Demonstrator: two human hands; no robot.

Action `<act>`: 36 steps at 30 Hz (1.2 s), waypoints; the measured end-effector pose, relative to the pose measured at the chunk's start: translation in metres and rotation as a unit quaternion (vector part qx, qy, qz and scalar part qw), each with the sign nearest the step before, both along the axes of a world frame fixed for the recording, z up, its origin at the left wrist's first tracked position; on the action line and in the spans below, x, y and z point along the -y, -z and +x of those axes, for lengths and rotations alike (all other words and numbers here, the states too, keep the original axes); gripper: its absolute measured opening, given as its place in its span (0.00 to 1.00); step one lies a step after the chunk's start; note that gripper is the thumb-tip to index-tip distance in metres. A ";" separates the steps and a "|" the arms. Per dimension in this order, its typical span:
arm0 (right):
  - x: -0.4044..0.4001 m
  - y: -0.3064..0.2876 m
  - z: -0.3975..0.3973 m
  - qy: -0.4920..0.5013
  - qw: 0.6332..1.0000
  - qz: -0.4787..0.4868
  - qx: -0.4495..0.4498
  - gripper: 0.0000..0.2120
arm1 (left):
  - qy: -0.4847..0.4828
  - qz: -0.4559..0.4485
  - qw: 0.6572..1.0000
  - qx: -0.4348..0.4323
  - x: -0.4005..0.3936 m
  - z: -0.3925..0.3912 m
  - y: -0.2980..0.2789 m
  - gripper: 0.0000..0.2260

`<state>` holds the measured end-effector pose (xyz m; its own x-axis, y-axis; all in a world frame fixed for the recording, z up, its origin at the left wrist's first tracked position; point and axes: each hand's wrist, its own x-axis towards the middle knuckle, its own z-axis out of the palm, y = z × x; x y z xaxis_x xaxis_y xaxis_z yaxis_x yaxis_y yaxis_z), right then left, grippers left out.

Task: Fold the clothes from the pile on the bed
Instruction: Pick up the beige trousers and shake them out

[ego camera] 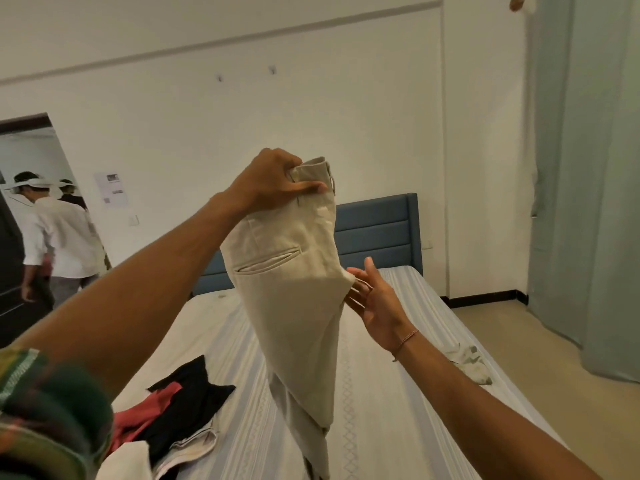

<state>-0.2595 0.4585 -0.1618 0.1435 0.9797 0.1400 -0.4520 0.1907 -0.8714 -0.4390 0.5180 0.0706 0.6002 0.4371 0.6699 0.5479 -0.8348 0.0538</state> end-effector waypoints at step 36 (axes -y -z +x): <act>0.196 -0.108 0.052 0.329 0.909 0.133 0.219 0.16 | -0.080 -0.029 0.983 0.162 0.164 -0.043 -0.009 0.31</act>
